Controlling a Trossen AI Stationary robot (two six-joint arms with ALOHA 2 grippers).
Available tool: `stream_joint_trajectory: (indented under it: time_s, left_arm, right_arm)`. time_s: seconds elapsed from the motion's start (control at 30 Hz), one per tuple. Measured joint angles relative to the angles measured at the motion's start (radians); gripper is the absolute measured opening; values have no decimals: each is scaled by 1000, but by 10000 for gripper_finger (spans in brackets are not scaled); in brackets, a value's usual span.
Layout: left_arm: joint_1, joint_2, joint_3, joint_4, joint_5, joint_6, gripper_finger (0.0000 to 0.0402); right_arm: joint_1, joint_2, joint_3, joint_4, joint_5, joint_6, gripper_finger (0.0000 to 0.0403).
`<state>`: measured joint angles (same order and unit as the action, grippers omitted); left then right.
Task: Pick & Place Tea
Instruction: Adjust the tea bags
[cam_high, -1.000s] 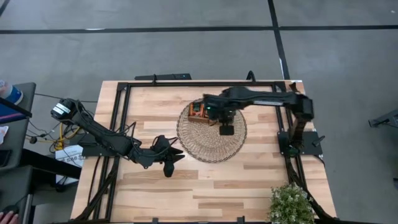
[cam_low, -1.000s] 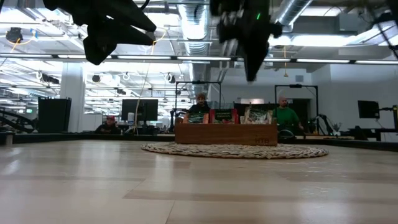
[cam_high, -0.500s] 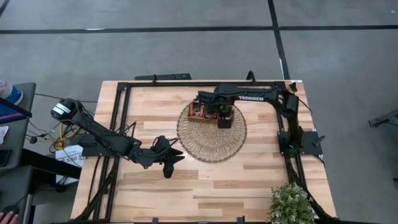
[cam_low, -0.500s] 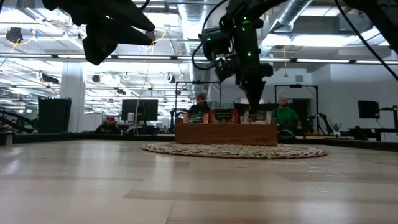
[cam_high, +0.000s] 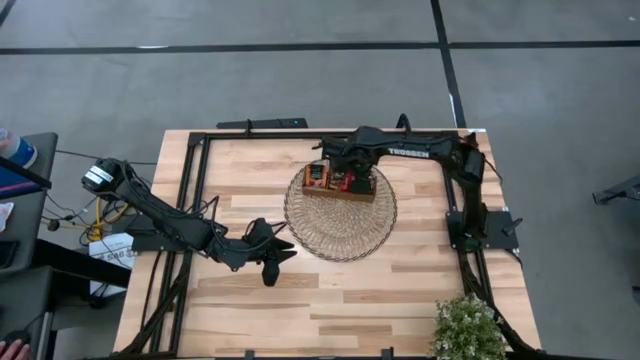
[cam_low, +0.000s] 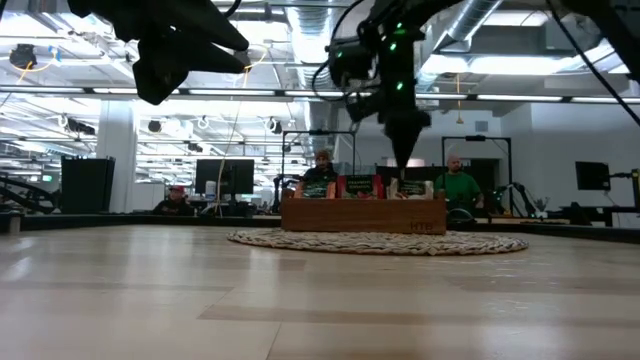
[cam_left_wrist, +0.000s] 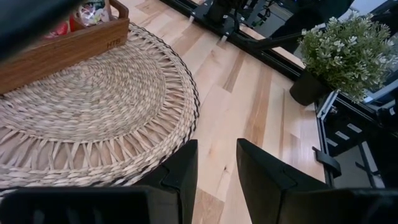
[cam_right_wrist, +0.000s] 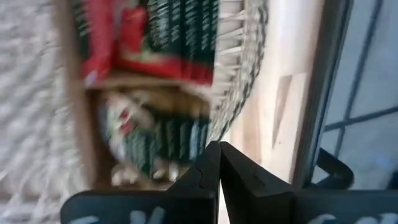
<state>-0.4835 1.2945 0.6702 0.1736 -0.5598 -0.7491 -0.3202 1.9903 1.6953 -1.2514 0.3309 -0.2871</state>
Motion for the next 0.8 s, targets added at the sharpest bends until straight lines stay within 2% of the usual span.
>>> stream_joint_trajectory:
  time_s: [0.07,0.2,0.27,0.5,0.6,0.73,0.8]
  left_arm:
    - [0,0,0,-3,0,5,101]
    - [0,0,0,-8,0,20,101]
    - [0,0,0,-9,0,20,101]
    - [0,0,0,-3,0,13,101]
    - [0,0,0,1,0,13,101]
    - [0,0,0,1,0,14,101]
    - [0,0,0,1,-1,15,101]
  right_arm:
    - [-1,-33,0,-40,-74,-14,0]
    - [-23,-125,0,-49,-334,-34,0]
    - [-24,-161,3,-31,-424,-36,0]
    - [-31,-141,-27,-95,-440,-36,0]
    - [-27,-100,-36,-21,-456,-66,0]
    - [-5,-86,-34,100,-568,-129,0]
    - [5,-87,-33,149,-580,-140,0]
